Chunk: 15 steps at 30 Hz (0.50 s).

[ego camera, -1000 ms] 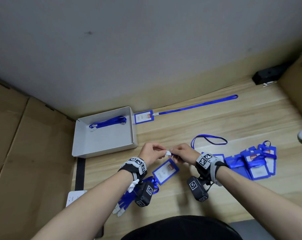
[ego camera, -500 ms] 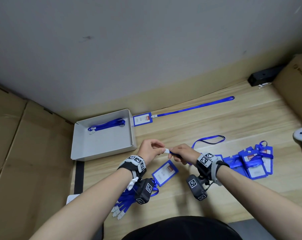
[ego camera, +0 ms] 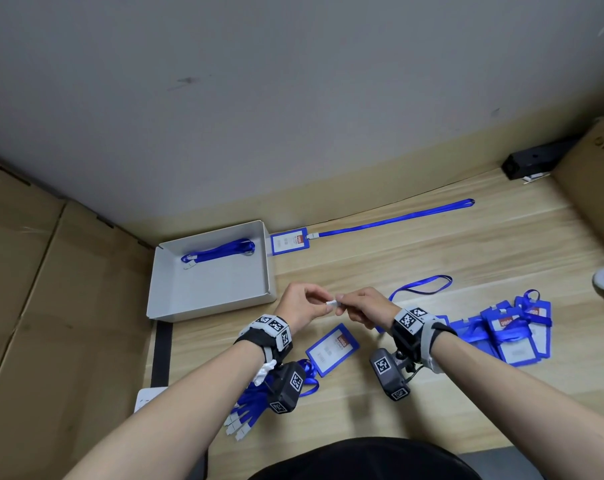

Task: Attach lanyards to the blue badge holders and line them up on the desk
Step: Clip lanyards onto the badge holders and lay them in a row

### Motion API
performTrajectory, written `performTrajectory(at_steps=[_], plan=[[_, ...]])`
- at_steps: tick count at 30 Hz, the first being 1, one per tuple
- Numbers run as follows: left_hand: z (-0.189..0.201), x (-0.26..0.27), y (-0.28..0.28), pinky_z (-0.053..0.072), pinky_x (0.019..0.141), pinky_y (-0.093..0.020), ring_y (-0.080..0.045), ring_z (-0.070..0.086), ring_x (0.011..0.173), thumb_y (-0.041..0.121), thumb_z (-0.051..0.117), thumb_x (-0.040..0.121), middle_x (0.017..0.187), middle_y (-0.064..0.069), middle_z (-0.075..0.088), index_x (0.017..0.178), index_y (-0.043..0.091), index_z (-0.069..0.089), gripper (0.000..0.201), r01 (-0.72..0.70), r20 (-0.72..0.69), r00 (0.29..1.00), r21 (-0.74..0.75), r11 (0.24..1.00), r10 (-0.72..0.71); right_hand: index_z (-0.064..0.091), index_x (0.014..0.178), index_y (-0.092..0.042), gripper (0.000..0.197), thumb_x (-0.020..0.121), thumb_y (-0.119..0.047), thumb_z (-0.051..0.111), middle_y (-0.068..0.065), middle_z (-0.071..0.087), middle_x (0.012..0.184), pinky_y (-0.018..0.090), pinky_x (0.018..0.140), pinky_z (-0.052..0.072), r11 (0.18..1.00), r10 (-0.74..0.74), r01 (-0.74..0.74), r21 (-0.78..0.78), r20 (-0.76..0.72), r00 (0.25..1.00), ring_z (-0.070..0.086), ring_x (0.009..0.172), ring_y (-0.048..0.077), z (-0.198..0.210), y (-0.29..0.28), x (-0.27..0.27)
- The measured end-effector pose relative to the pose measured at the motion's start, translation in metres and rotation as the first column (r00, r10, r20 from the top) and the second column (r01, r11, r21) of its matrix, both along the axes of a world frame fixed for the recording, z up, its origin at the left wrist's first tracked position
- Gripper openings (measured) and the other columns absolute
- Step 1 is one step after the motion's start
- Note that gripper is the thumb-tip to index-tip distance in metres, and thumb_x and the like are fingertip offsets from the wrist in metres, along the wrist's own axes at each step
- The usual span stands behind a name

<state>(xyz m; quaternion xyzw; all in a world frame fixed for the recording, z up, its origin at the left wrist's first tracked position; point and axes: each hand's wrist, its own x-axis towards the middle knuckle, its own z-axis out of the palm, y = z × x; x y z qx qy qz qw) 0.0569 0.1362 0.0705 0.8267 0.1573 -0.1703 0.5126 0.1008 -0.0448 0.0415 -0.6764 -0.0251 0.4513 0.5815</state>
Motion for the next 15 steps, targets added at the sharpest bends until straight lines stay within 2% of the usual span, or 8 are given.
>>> performTrajectory(at_steps=[2, 7, 10, 13, 15], plan=[[0.002, -0.001, -0.001, 0.054, 0.072, -0.015, -0.009, 0.069, 0.08, 0.001, 0.079, 0.078, 0.091, -0.009, 0.075, 0.094, 0.005, 0.074, 0.017, -0.003, 0.01, 1.0, -0.026, 1.0, 0.004, 0.073, 0.081, -0.01, 0.035, 0.096, -0.038, 0.057, 0.0, 0.042, 0.05, 0.024, 0.043, 0.019, 1.0, -0.008, 0.008, 0.019, -0.013, 1.0, 0.03, 0.045, 0.011, 0.0, -0.001, 0.0], [-0.002, -0.008, -0.003, 0.057, 0.072, -0.022, -0.01, 0.065, 0.073, 0.014, 0.081, 0.079, 0.088, -0.006, 0.073, 0.092, 0.021, 0.073, 0.017, -0.016, -0.013, 1.0, -0.036, 0.999, 0.016, 0.07, 0.083, -0.009, 0.015, 0.093, -0.019, 0.064, 0.0, 0.051, 0.053, 0.023, 0.042, 0.021, 0.999, -0.036, 0.035, 0.029, 0.026, 0.999, 0.034, 0.047, 0.012, -0.002, -0.005, 0.001], [-0.005, -0.014, -0.007, 0.056, 0.071, -0.032, -0.016, 0.066, 0.069, 0.008, 0.075, 0.083, 0.084, -0.014, 0.073, 0.092, 0.016, 0.071, 0.012, -0.063, -0.044, 0.997, -0.087, 0.994, 0.059, 0.074, 0.082, -0.013, 0.013, 0.091, -0.018, 0.066, 0.0, 0.056, 0.056, 0.019, 0.044, 0.028, 1.0, -0.014, 0.013, 0.01, 0.113, 0.994, 0.039, 0.047, 0.008, -0.003, -0.01, -0.001], [-0.005, -0.017, -0.01, 0.056, 0.07, -0.033, -0.018, 0.067, 0.068, 0.005, 0.071, 0.085, 0.079, -0.014, 0.074, 0.088, 0.013, 0.072, 0.009, -0.092, -0.052, 0.995, -0.107, 0.99, 0.087, 0.078, 0.087, -0.01, 0.012, 0.088, -0.019, 0.07, -0.002, 0.063, 0.059, 0.014, 0.054, 0.036, 1.0, 0.003, -0.003, -0.001, 0.189, 0.982, 0.049, 0.052, 0.0, -0.003, -0.013, -0.004], [-0.006, -0.017, -0.012, 0.056, 0.068, -0.032, -0.017, 0.067, 0.067, 0.006, 0.071, 0.085, 0.079, -0.013, 0.073, 0.087, 0.013, 0.072, 0.007, -0.095, -0.055, 0.994, -0.091, 0.991, 0.091, 0.08, 0.081, -0.019, 0.011, 0.087, -0.021, 0.071, -0.002, 0.069, 0.063, 0.019, 0.069, 0.043, 1.0, 0.001, 0.0, -0.005, 0.227, 0.974, 0.057, 0.063, 0.001, -0.005, -0.014, -0.008]])
